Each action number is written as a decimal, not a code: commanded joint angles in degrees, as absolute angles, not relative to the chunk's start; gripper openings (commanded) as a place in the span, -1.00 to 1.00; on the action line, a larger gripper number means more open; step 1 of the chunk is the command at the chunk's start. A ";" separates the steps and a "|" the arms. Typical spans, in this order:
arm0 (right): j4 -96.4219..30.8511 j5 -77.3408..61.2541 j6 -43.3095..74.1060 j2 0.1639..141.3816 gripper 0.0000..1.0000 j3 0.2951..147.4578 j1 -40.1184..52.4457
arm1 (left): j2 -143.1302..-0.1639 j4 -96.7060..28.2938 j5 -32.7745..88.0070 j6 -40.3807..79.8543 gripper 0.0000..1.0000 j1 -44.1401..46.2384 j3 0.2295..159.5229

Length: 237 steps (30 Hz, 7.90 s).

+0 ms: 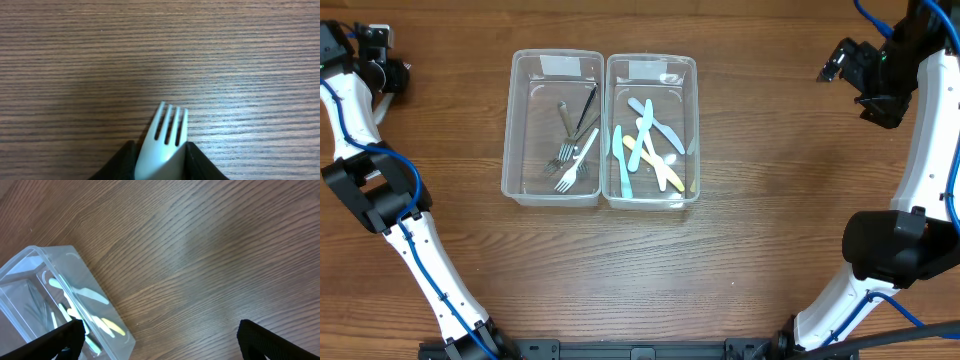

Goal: Pack container

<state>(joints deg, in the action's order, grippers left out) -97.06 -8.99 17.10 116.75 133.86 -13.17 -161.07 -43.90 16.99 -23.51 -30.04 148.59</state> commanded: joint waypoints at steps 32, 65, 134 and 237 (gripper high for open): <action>-93.62 -8.38 17.80 115.85 1.00 133.78 -13.26 | -149.47 -58.63 13.69 -13.47 -0.92 -26.87 146.52; -94.67 -3.05 12.60 115.85 1.00 133.78 -13.32 | -133.23 -96.68 -1.63 21.89 -0.92 17.69 146.39; -92.88 -3.01 11.16 113.12 1.00 133.78 -15.51 | -109.32 -92.53 -21.56 14.52 1.00 11.70 140.20; -6.09 -1.61 4.64 0.16 1.00 1.13 -2.00 | -27.79 -69.19 -15.18 15.66 1.00 4.14 57.41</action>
<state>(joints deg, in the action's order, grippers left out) -6.59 -1.26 4.86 0.89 1.32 -1.85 -28.34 -69.34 -15.62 14.87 4.03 57.71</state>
